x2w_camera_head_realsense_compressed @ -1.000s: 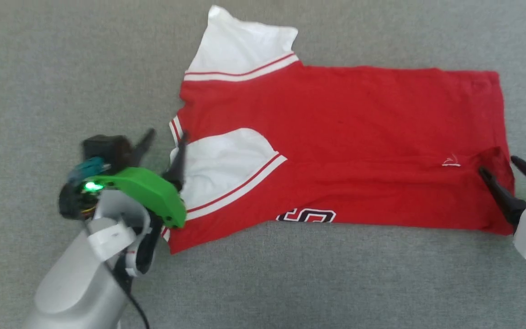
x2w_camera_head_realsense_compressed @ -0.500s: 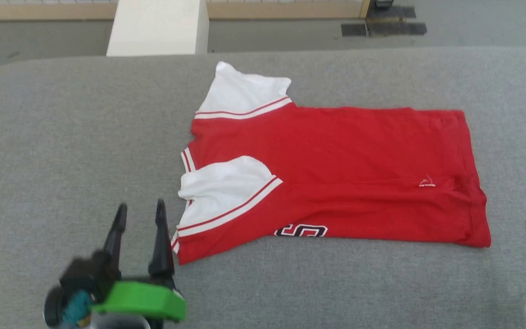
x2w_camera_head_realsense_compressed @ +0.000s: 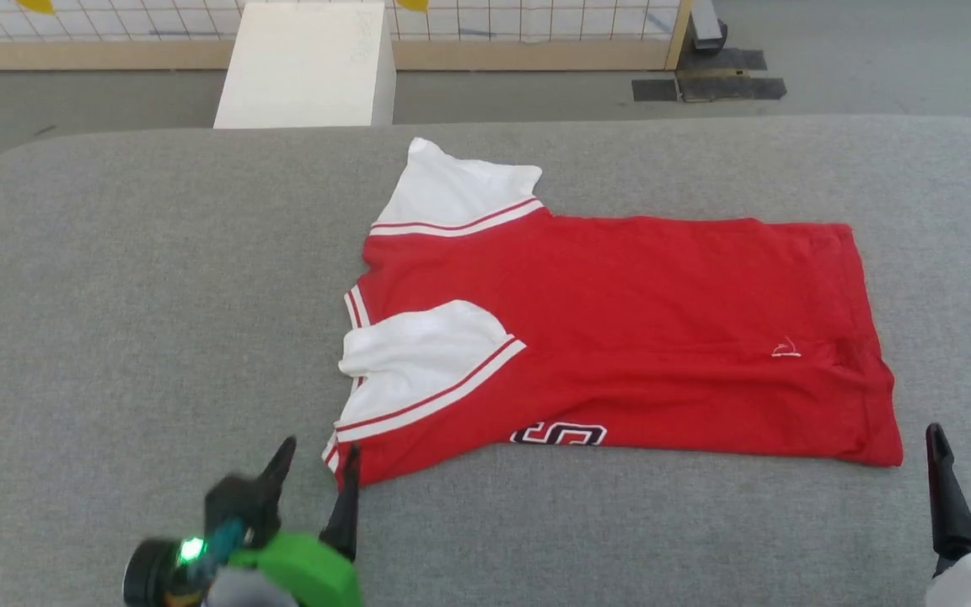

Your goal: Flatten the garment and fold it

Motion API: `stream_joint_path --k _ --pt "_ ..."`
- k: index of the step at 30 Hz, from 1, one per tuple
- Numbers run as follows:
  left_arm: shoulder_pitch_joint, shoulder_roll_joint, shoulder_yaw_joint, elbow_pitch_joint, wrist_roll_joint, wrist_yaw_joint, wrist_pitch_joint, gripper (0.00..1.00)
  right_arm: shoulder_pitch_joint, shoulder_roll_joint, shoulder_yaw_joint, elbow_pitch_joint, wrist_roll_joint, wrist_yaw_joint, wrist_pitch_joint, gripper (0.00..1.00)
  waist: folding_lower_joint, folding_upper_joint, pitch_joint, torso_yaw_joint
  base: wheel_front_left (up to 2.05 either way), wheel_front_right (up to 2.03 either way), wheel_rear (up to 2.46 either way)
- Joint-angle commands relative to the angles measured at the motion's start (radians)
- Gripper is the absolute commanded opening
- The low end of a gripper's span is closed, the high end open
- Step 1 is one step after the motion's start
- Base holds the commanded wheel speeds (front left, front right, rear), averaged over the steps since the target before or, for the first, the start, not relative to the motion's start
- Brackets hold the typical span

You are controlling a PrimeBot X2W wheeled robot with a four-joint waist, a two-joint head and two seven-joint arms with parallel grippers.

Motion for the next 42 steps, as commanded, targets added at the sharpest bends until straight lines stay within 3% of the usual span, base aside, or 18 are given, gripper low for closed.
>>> stream_joint_path --k 1,5,12,13,14,18,22,29,32,41,42 --pt "-0.052 0.018 -0.012 0.019 0.01 -0.02 0.055 1.0 -0.015 -0.007 0.004 -0.009 -0.003 -0.001 0.008 1.0 0.0 0.0 0.016 0.007 0.0 0.0 0.0" --pt "-0.133 0.043 -0.049 0.081 -0.023 -0.077 0.234 1.0 -0.028 -0.019 0.015 -0.018 0.012 -0.001 0.019 1.0 0.0 0.0 0.052 0.011 0.0 0.0 0.0" --pt "-0.2 0.047 -0.055 0.142 -0.067 -0.085 0.389 1.0 -0.044 -0.042 0.025 -0.01 0.032 -0.001 0.021 1.0 0.0 0.0 0.103 -0.002 0.0 0.0 0.0" --pt "-0.201 0.041 -0.07 0.152 -0.088 -0.104 0.424 0.68 -0.048 -0.05 0.027 -0.004 0.037 -0.001 0.02 1.0 0.0 0.0 0.109 -0.008 0.0 0.0 0.0" --pt "-0.2 0.036 -0.076 0.152 -0.1 -0.115 0.433 0.0 -0.051 -0.054 0.029 -0.002 0.039 -0.001 0.021 1.0 0.0 0.0 0.11 -0.01 0.0 0.0 0.0" --pt "-0.193 0.029 -0.075 0.144 -0.124 -0.129 0.435 0.0 -0.067 -0.086 0.043 0.001 0.039 -0.001 0.03 1.0 0.0 0.0 0.102 -0.012 0.0 0.0 0.0" --pt "-0.179 0.03 -0.034 0.118 -0.139 -0.107 0.383 0.0 -0.094 -0.138 0.073 0.006 0.056 -0.001 0.065 1.0 0.0 0.0 0.085 -0.012 0.0 0.0 0.0" --pt "-0.109 0.042 0.051 0.016 -0.165 -0.046 0.298 0.0 -0.13 -0.228 0.108 0.072 0.134 -0.001 0.272 1.0 0.0 0.0 0.096 -0.007 0.0 0.0 0.0" --pt "-0.097 0.045 0.055 -0.014 -0.161 -0.035 0.289 0.0 -0.141 -0.241 0.111 0.101 0.158 -0.001 0.336 1.0 0.0 0.0 0.112 0.002 0.0 0.0 0.0" --pt "-0.113 0.026 0.029 -0.044 -0.147 -0.024 0.294 0.0 -0.187 -0.245 0.138 0.193 0.194 -0.001 0.369 1.0 0.0 0.0 0.15 0.027 0.0 0.0 0.0" --pt "-0.115 0.025 0.027 -0.044 -0.146 -0.023 0.295 0.0 -0.192 -0.242 0.135 0.209 0.194 -0.001 0.377 0.81 0.0 0.0 0.151 0.028 0.0 0.0 0.0"
